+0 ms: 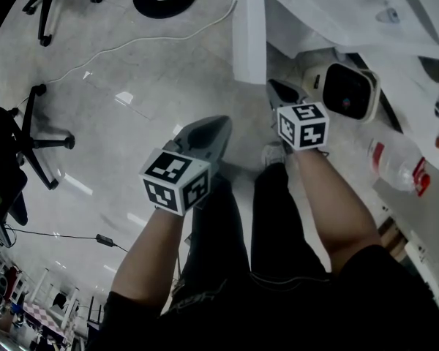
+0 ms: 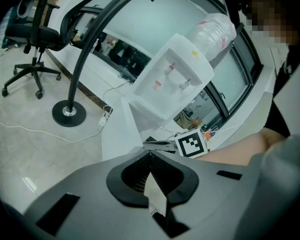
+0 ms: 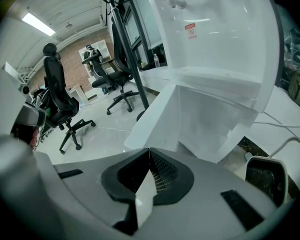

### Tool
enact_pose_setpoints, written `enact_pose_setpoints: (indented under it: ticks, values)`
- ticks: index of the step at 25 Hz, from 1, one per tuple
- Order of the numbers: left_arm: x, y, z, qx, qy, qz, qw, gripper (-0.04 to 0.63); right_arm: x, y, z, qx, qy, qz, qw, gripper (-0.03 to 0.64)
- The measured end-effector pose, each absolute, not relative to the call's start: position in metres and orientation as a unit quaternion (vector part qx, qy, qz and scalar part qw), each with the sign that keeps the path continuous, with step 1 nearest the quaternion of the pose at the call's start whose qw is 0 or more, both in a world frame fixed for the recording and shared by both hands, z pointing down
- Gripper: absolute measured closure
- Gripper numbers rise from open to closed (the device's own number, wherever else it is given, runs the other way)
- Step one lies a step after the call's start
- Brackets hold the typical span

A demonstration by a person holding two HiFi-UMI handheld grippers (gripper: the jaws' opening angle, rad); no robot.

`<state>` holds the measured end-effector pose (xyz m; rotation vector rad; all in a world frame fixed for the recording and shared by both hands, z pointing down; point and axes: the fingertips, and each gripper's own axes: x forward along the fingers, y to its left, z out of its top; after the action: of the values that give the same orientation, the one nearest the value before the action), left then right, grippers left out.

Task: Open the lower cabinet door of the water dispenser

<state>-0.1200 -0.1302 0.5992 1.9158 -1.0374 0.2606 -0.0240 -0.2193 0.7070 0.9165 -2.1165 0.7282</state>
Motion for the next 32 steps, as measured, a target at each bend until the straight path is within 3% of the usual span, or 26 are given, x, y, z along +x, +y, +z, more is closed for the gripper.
enact_pose_setpoints:
  ticks: [32]
  values:
    - [-0.241,-0.133,0.602,0.770,-0.432,0.105,0.458,0.595,-0.169,-0.232,0.706,0.336,-0.825,0.290,0.350,0.603]
